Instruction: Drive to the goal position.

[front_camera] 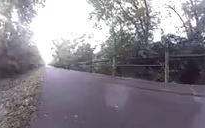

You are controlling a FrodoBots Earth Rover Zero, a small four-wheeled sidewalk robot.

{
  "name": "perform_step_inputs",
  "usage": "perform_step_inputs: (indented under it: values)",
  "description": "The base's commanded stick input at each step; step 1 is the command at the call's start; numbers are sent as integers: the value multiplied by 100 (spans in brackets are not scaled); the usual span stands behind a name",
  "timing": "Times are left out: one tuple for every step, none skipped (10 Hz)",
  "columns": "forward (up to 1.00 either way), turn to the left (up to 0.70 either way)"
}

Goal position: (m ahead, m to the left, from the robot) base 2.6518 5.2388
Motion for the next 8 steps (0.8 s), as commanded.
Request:
perform_step_inputs:
  values:
    - [70, 7]
    - [70, 2]
    - [28, 0]
    - [0, 0]
    - [0, 0]
    - [0, 0]
    - [0, 0]
    - [0, 0]
